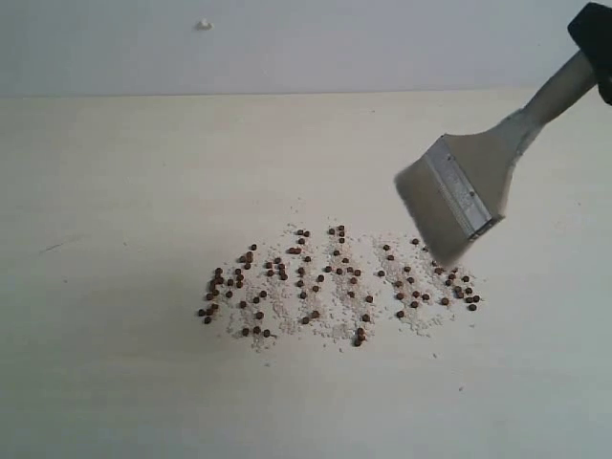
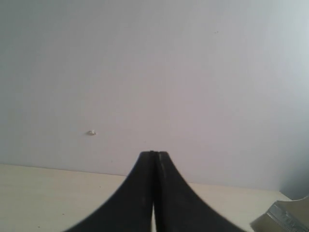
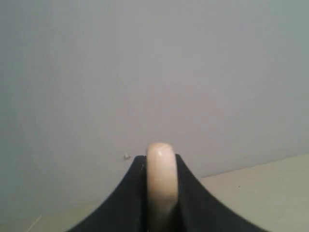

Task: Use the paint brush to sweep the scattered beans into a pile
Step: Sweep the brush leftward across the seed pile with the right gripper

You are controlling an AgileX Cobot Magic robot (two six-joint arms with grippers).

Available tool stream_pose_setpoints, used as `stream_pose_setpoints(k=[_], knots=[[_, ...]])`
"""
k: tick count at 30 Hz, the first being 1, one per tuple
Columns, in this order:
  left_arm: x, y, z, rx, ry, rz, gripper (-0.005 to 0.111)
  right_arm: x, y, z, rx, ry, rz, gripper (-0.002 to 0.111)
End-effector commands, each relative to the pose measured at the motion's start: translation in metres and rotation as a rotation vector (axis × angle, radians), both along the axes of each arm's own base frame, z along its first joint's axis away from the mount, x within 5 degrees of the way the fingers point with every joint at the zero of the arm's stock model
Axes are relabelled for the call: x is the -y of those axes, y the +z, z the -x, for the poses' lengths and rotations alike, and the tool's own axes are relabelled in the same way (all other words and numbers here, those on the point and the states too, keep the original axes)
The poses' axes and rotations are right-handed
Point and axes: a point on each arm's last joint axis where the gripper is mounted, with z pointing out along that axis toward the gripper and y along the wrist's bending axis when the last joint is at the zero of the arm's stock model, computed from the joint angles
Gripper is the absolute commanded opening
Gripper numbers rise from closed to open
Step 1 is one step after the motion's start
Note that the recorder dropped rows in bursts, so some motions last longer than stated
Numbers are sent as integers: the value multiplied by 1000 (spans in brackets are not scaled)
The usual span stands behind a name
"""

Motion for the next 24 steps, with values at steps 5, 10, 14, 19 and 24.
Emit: stream_pose_setpoints(k=[5, 10, 14, 19, 24], knots=[[0, -1, 0, -3, -2, -4, 0, -44, 2, -15, 19, 204, 15, 0], [0, -1, 0, -3, -2, -4, 0, -79, 5, -14, 38, 304, -38, 0], [0, -1, 0, -3, -2, -4, 0, -108, -4, -13, 21, 330, -77, 0], [0, -1, 0, -3, -2, -4, 0, -149, -21, -9, -6, 327, -143, 0], [0, -1, 0, -3, -2, -4, 0, -189, -57, -8, -81, 95, -191, 0]])
